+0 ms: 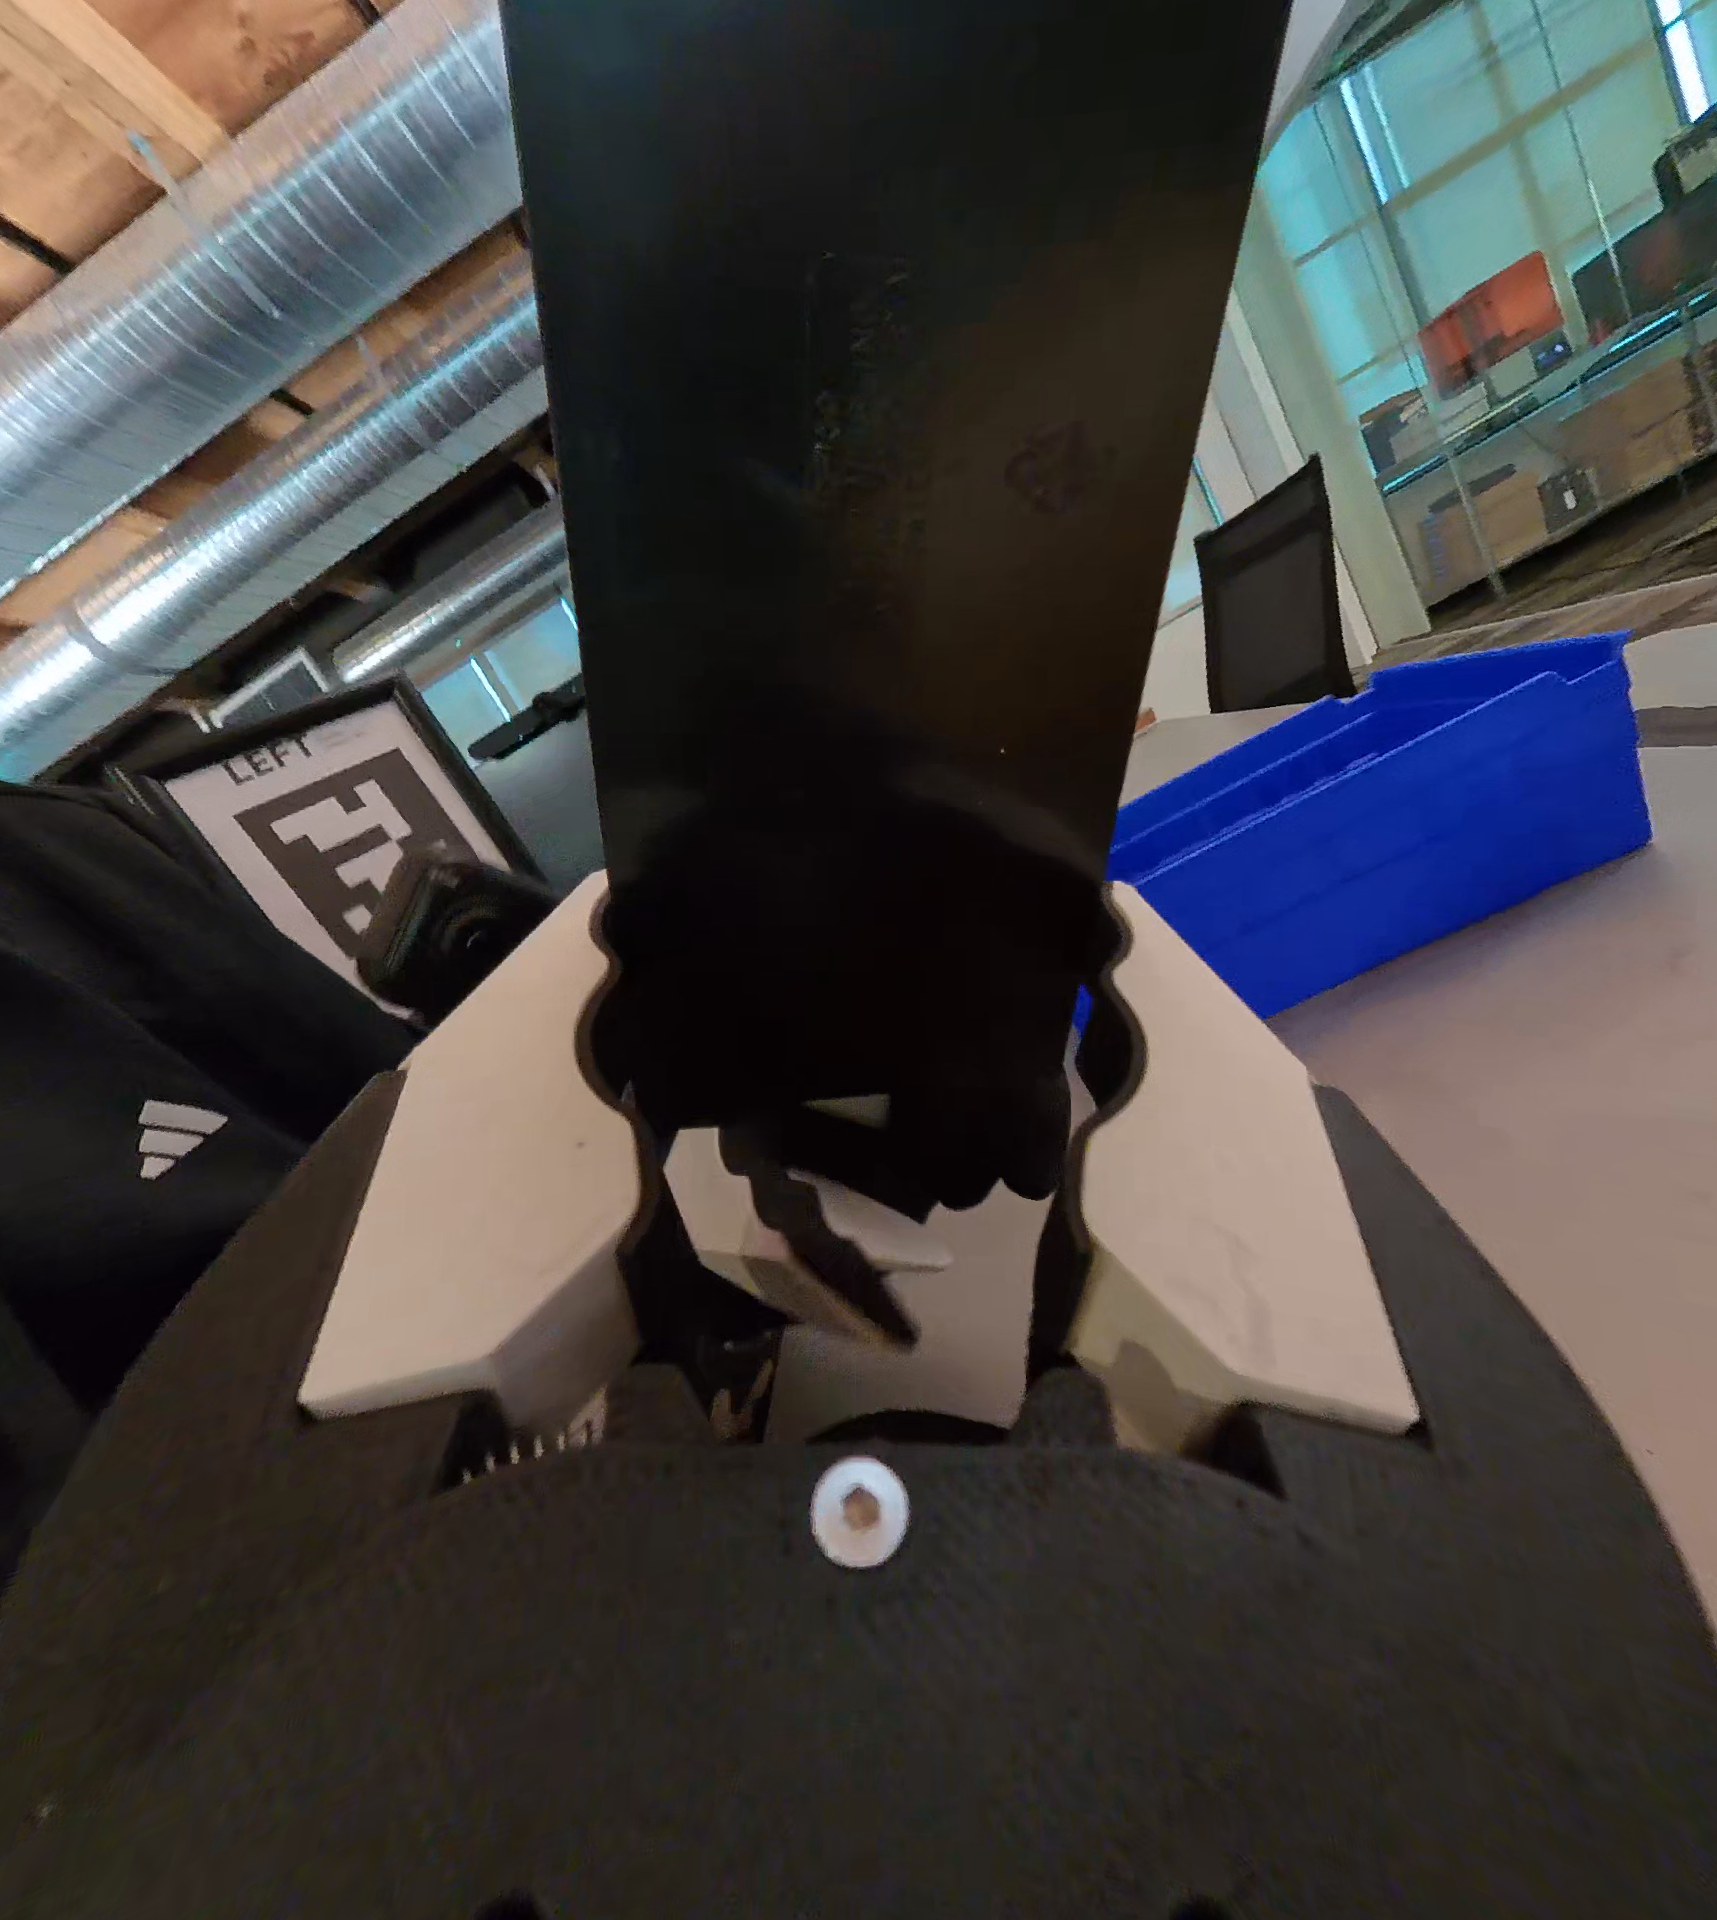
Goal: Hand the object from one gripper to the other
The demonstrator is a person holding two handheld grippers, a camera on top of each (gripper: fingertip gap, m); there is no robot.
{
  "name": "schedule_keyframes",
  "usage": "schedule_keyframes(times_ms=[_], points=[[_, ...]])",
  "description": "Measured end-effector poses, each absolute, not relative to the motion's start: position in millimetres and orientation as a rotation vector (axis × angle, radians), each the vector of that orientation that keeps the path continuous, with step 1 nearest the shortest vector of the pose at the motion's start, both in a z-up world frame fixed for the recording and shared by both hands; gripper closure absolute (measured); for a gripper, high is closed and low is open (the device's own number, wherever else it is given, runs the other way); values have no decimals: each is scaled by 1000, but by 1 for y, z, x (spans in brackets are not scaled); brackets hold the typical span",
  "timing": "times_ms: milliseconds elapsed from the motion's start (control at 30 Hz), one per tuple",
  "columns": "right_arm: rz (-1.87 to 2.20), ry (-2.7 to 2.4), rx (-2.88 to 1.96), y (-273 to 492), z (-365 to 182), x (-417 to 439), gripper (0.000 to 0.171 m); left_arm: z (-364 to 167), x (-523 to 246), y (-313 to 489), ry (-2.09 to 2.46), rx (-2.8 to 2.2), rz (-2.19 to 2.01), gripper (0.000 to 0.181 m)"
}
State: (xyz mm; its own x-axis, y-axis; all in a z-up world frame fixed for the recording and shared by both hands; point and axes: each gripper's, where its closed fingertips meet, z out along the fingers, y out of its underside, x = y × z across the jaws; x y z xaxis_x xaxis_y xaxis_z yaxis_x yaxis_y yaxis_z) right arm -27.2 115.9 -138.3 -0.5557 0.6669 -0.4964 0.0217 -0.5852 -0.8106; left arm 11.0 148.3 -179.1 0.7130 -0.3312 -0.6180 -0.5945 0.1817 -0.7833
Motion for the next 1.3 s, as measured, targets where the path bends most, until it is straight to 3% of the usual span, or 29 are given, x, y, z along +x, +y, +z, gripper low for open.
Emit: schedule_keyframes(times_ms=[400, 567, 700, 833, 1100, 1167, 1300], points=[[2344, -914, -1246, 116, -142, -32, 86, -161, -4, 150, 776, -1342, 554, 179], [2334, -913, -1258, 117, -142, -33, 85, -160, -6, 150, 802, -1380, 523, 181], [2218, -1026, -1301, 112, -154, -34, 62, -150, -21, 150, 748, -1463, 401, 181], [1834, -1245, -1328, 114, -182, -28, 65, -148, -42, 150, 636, -1659, 87, 181], [296, -1481, -857, 174, -195, -8, 53, -152, -48, 139, 229, -1790, -806, 181], [221, -1525, -843, 175, -201, -13, 44, -154, -47, 139, 149, -1765, -918, 181], [398, -1646, -1036, 167, -232, -21, 52, -161, -43, 140, 100, -1747, -976, 181]])
